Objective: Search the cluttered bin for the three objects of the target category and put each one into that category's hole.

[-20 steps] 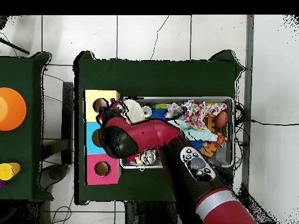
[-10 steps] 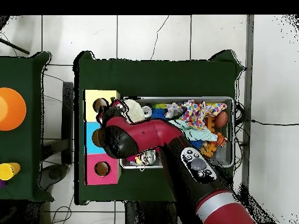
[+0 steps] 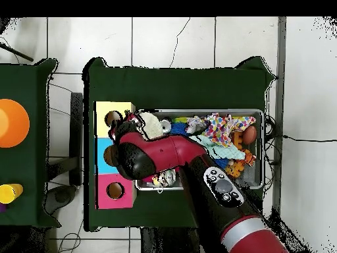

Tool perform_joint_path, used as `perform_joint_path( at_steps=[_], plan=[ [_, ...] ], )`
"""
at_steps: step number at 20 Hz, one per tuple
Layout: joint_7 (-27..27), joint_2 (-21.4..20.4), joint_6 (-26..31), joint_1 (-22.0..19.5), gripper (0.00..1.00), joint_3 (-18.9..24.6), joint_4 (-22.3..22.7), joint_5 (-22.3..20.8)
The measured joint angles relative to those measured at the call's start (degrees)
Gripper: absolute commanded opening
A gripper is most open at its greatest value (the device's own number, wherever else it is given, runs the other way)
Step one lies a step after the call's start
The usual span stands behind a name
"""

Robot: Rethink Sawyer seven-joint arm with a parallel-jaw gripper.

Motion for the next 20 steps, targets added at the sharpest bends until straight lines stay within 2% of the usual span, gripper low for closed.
perform_joint_path(
  at_steps=[14,20],
  plan=[
    [0.0,0.93,-4.98,0.11,1.0,-1.19,1.53,0.01],
    [0.0,1.57,-5.04,0.29,1.0,-1.88,2.88,0.01]
  ],
)
